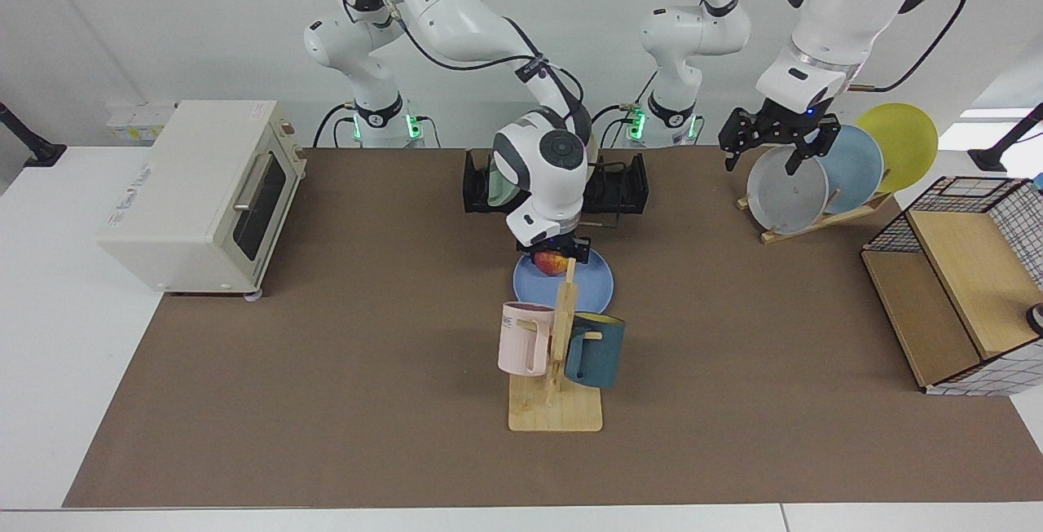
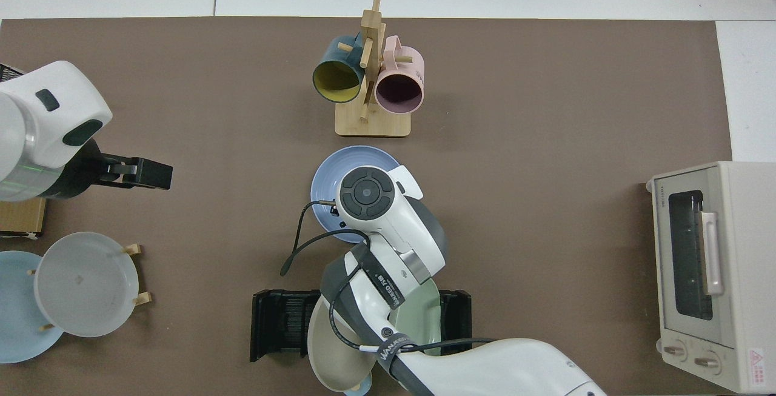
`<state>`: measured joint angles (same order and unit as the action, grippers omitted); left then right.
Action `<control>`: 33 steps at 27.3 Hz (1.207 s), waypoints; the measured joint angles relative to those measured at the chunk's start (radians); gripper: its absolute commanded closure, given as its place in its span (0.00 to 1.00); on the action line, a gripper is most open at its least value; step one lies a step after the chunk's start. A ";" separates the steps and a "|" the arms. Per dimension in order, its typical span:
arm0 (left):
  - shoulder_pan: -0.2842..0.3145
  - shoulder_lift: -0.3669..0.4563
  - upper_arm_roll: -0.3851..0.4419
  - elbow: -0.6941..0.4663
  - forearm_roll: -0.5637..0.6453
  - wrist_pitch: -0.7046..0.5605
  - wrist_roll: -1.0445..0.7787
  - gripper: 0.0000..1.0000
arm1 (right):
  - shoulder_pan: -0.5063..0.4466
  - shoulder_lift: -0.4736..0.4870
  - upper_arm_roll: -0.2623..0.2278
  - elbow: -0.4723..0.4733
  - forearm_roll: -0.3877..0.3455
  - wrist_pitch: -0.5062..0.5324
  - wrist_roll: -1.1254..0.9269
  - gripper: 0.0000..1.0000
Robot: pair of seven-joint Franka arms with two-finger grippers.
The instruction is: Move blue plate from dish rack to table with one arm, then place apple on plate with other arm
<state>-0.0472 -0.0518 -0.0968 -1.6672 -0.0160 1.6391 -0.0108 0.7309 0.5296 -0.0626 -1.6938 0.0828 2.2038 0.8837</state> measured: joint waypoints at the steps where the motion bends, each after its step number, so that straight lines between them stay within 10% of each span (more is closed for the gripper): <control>1: 0.000 0.000 0.001 0.001 0.000 0.000 0.000 0.00 | -0.001 0.001 0.000 0.002 0.013 0.001 0.000 0.83; 5: 0.001 0.001 0.010 0.017 0.000 -0.002 0.000 0.00 | -0.002 0.005 0.000 0.005 0.050 0.006 0.000 0.00; 33: 0.001 0.001 0.017 0.036 0.003 -0.029 0.000 0.00 | -0.074 -0.078 -0.037 0.200 0.054 -0.219 -0.190 0.00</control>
<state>-0.0458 -0.0506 -0.0796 -1.6313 -0.0129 1.6096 -0.0104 0.6572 0.4519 -0.0998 -1.4933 0.1372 1.9851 0.6933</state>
